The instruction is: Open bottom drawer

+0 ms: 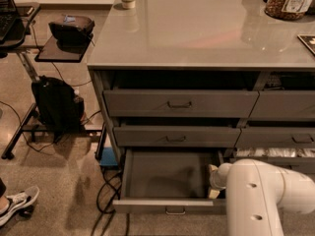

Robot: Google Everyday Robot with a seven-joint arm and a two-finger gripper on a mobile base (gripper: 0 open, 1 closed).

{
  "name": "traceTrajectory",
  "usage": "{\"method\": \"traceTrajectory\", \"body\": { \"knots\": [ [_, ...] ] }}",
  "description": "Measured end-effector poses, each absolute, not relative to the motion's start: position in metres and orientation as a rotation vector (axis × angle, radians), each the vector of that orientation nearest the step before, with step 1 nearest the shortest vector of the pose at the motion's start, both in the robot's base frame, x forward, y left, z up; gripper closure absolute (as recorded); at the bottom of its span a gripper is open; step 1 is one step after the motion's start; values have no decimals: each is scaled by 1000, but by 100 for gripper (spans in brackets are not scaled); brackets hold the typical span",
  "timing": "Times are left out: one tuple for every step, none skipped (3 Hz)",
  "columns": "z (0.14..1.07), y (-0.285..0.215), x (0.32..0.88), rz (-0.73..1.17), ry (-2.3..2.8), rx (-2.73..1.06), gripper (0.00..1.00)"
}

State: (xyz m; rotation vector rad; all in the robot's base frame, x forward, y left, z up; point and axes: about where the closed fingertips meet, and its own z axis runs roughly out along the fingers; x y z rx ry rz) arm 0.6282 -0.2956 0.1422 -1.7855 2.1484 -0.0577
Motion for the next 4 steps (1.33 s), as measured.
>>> {"method": "traceTrajectory", "body": {
  "knots": [
    [164, -298, 616, -139, 2172, -1865, 0],
    [175, -295, 593, -195, 2179, -1919, 0],
    [168, -292, 565, -169, 2175, -1962, 0],
    [145, -281, 530, -102, 2081, -1974, 0]
  ]
}}
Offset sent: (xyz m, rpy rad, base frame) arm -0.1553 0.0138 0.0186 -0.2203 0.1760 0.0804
